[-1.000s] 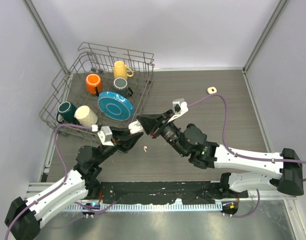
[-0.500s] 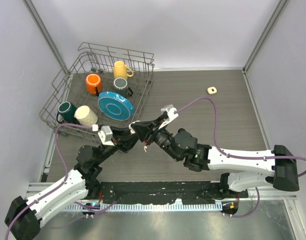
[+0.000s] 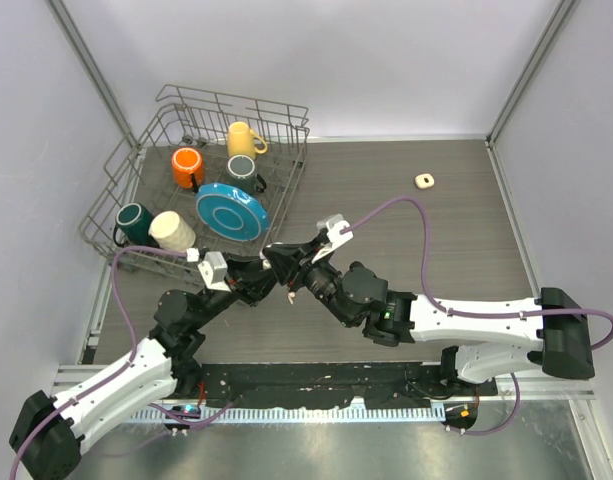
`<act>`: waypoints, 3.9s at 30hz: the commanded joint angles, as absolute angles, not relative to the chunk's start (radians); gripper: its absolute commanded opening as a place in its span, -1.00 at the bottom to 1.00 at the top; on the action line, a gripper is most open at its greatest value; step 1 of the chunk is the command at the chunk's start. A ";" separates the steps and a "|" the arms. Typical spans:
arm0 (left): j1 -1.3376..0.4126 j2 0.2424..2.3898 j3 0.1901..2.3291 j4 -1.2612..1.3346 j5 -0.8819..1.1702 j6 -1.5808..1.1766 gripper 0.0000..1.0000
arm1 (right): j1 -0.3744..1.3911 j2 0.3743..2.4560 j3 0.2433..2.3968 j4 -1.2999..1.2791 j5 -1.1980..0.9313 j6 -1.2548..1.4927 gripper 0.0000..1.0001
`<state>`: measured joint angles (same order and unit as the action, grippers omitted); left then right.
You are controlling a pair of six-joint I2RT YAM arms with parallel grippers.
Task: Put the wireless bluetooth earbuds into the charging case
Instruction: Place the earbud in the charging case, then close the charging case.
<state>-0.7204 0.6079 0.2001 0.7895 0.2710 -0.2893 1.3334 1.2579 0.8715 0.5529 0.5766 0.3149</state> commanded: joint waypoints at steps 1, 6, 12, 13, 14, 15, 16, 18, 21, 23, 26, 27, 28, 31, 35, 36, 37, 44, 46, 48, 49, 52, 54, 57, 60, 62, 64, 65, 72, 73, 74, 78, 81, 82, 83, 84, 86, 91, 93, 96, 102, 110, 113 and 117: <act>-0.724 0.603 0.242 0.862 0.276 -0.298 -1.00 | 1.339 1.253 0.884 0.609 0.643 0.293 -0.99; -0.726 0.601 0.241 0.862 0.275 -0.295 -1.00 | 1.341 1.255 0.874 0.612 0.647 0.294 -0.99; -0.724 0.606 0.241 0.874 0.270 -0.293 -1.00 | 1.342 1.259 0.873 0.597 0.623 0.321 -0.99; -0.724 0.609 0.241 0.877 0.268 -0.295 -1.00 | 1.344 1.261 0.871 0.598 0.621 0.333 -0.98; -0.726 0.611 0.241 0.880 0.267 -0.295 -1.00 | 1.345 1.262 0.865 0.601 0.621 0.339 -0.99; -0.726 0.614 0.241 0.882 0.270 -0.295 -1.00 | 1.344 1.264 0.864 0.601 0.623 0.342 -0.98; -0.724 0.617 0.241 0.887 0.268 -0.295 -1.00 | 1.347 1.264 0.864 0.601 0.621 0.348 -0.98; -0.724 0.618 0.241 0.891 0.270 -0.296 -1.00 | 1.348 1.262 0.859 0.603 0.617 0.353 -0.99; -0.724 0.621 0.241 0.894 0.270 -0.296 -1.00 | 1.350 1.262 0.858 0.600 0.615 0.353 -0.99; -0.724 0.623 0.241 0.899 0.267 -0.298 -1.00 | 1.351 1.258 0.857 0.595 0.618 0.353 -0.98; -0.724 0.621 0.242 0.904 0.262 -0.298 -1.00 | 1.353 1.255 0.851 0.583 0.620 0.353 -0.99; -0.724 0.621 0.242 0.904 0.258 -0.296 -1.00 | 1.354 1.255 0.851 0.575 0.620 0.353 -0.99; -0.726 0.620 0.241 0.904 0.256 -0.296 -1.00 | 1.356 1.250 0.851 0.560 0.617 0.353 -0.98; -0.726 0.614 0.239 0.904 0.239 -0.293 -1.00 | 1.361 1.243 0.842 0.542 0.601 0.357 -0.98; -0.724 0.609 0.235 0.905 0.230 -0.288 -1.00 | 1.362 1.233 0.838 0.531 0.601 0.359 -0.98; -0.724 0.609 0.235 0.905 0.229 -0.288 -1.00 | 1.362 1.233 0.838 0.529 0.603 0.356 -0.99; -0.726 0.611 0.233 0.905 0.227 -0.290 -1.00 | 1.362 1.232 0.841 0.523 0.603 0.356 -0.98; -0.724 0.607 0.232 0.904 0.227 -0.287 -1.00 | 1.362 1.226 0.847 0.496 0.609 0.353 -0.88; -0.726 0.607 0.233 0.902 0.229 -0.287 -1.00 | 1.362 1.227 0.862 0.471 0.607 0.356 -0.68; -0.724 0.606 0.230 0.900 0.230 -0.290 -1.00 | 1.362 1.226 0.874 0.453 0.607 0.357 -0.50; -0.724 0.607 0.230 0.900 0.230 -0.288 -1.00 | 1.362 1.224 0.888 0.446 0.607 0.357 -0.45; -0.723 0.607 0.229 0.899 0.233 -0.291 -1.00 | 1.362 1.230 0.922 0.430 0.603 0.354 -0.26; -0.724 0.603 0.227 0.897 0.235 -0.293 -1.00 | 1.362 1.230 0.955 0.407 0.597 0.354 -0.16; -0.724 0.592 0.224 0.888 0.235 -0.291 -1.00 | 1.362 1.226 0.979 0.399 0.588 0.350 0.05; -0.726 0.577 0.222 0.874 0.233 -0.293 -1.00 | 1.364 1.210 0.986 0.417 0.592 0.336 0.17; -0.724 0.569 0.218 0.870 0.232 -0.291 -1.00 | 1.362 1.200 0.994 0.422 0.597 0.324 0.26; -0.726 0.558 0.216 0.862 0.229 -0.295 -1.00 | 1.362 1.195 1.009 0.429 0.606 0.299 0.27; -0.726 0.555 0.213 0.858 0.227 -0.295 -1.00 | 1.362 1.193 1.015 0.428 0.609 0.296 0.28; -0.726 0.537 0.215 0.839 0.225 -0.293 -1.00 | 1.362 1.141 1.006 0.460 0.575 0.296 0.27; -0.724 0.538 0.215 0.835 0.225 -0.291 -1.00 | 1.362 1.132 1.005 0.457 0.575 0.299 0.28; -0.724 0.538 0.213 0.833 0.221 -0.291 -1.00 | 1.362 1.124 1.005 0.453 0.575 0.308 0.27; -0.726 0.531 0.218 0.818 0.224 -0.293 -1.00 | 1.362 1.074 1.000 0.376 0.620 0.331 0.32; -0.724 0.522 0.227 0.793 0.221 -0.290 -1.00 | 1.359 1.043 1.018 0.278 0.718 0.347 0.48; -0.726 0.519 0.232 0.789 0.222 -0.288 -1.00 | 1.359 1.037 1.028 0.244 0.751 0.351 0.57; -0.724 0.514 0.232 0.784 0.224 -0.288 -1.00 | 1.356 1.035 1.054 0.157 0.800 0.357 0.58; -0.724 0.511 0.236 0.782 0.229 -0.284 -1.00 | 1.350 1.035 1.066 0.114 0.816 0.374 0.62; -0.724 0.502 0.239 0.769 0.232 -0.281 -1.00 | 1.344 1.025 1.094 0.004 0.862 0.397 0.64; -0.724 0.483 0.259 0.735 0.230 -0.275 -1.00 | 1.316 0.988 1.124 -0.265 0.905 0.613 0.68; -0.724 0.474 0.273 0.724 0.241 -0.275 -1.00 | 1.299 0.971 1.146 -0.400 0.891 0.676 0.69; -0.724 0.454 0.282 0.703 0.267 -0.285 -1.00 | 1.253 0.966 1.192 -0.586 0.847 0.814 0.69; -0.724 0.384 0.276 0.640 0.271 -0.290 -1.00 | 1.172 0.936 1.166 -0.729 0.646 0.936 0.72; -0.724 0.327 0.267 0.591 0.276 -0.287 -1.00 | 1.172 0.867 1.094 -0.747 0.595 1.008 0.79; -0.726 0.324 0.268 0.584 0.281 -0.290 -1.00 | 1.172 0.876 1.114 -0.758 0.594 0.985 0.79; -0.724 0.331 0.267 0.586 0.293 -0.290 -1.00 | 1.172 0.913 1.149 -0.765 0.589 0.919 0.80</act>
